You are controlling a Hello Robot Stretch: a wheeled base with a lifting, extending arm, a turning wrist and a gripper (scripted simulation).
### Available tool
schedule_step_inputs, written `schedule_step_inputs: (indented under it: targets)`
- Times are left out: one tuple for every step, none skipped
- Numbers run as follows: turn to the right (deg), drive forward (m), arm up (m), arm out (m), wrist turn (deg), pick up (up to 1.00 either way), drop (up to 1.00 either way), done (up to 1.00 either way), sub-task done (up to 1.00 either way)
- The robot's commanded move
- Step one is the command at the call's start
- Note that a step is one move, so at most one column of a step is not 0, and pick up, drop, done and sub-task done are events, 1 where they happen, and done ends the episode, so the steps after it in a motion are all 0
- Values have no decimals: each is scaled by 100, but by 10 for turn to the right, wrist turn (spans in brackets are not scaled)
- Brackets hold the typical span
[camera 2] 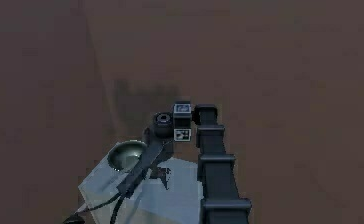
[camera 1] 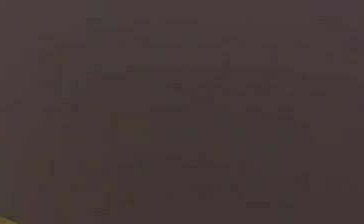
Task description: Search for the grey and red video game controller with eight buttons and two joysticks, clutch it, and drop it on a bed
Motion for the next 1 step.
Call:
schedule_step_inputs:
  targets:
    - [0,0,0,0,450,0,0,0,0]
